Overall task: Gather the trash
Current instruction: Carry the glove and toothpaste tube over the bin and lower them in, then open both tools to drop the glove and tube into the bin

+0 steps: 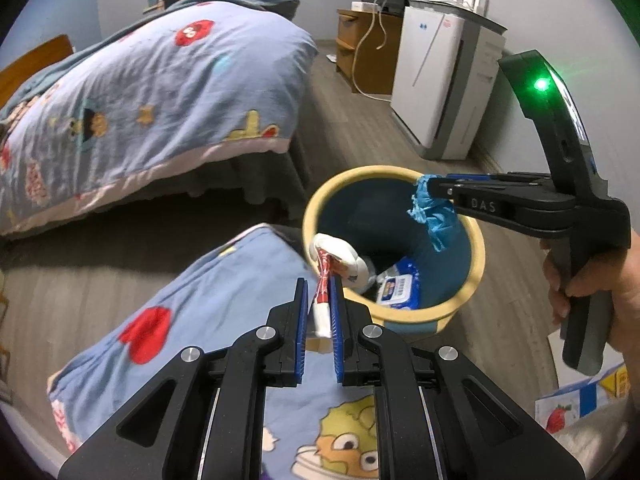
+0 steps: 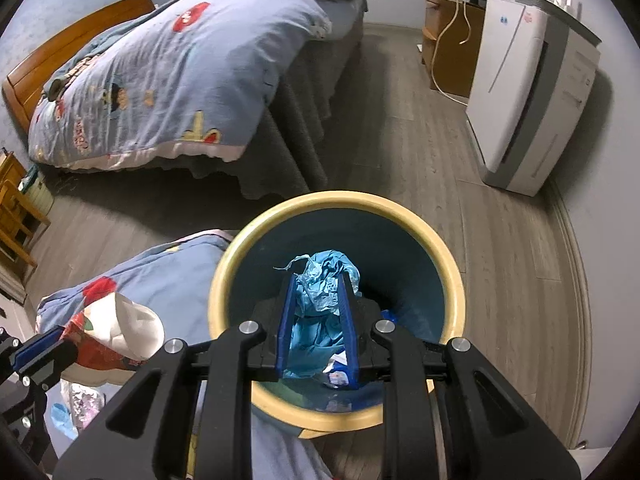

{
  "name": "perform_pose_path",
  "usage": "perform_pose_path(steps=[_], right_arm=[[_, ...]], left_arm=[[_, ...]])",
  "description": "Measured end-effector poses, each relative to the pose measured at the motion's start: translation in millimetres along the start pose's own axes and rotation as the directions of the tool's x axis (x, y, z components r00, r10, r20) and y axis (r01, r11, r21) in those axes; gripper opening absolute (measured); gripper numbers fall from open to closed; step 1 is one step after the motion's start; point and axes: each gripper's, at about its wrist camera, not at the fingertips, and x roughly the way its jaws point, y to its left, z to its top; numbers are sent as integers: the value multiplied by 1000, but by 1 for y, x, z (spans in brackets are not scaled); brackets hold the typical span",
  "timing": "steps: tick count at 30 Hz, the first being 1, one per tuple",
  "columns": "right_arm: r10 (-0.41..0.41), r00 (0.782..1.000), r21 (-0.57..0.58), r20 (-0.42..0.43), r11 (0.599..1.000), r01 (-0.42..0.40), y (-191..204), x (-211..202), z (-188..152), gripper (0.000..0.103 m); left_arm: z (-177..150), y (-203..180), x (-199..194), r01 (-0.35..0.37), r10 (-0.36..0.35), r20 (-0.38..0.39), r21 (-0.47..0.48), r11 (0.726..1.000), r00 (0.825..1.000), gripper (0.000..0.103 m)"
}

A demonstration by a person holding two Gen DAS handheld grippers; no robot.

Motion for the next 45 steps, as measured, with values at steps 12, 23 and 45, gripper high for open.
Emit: perform_pose_path(steps=[12,23,45], right_arm=[[-7,999,76,-35,997,10,-22,20,-3,21],[51,996,214,-69,976,-35,-49,32,-11,21],[28,999,256,-22,967,-22,-55,24,-8,98]], left_arm=[[12,-29,46,66,-66,-9,-8,998,998,12],[22,-44,71,58,-58,23,18,998,998,12],[10,-21,62,1,1,40,-57,998,999,94]])
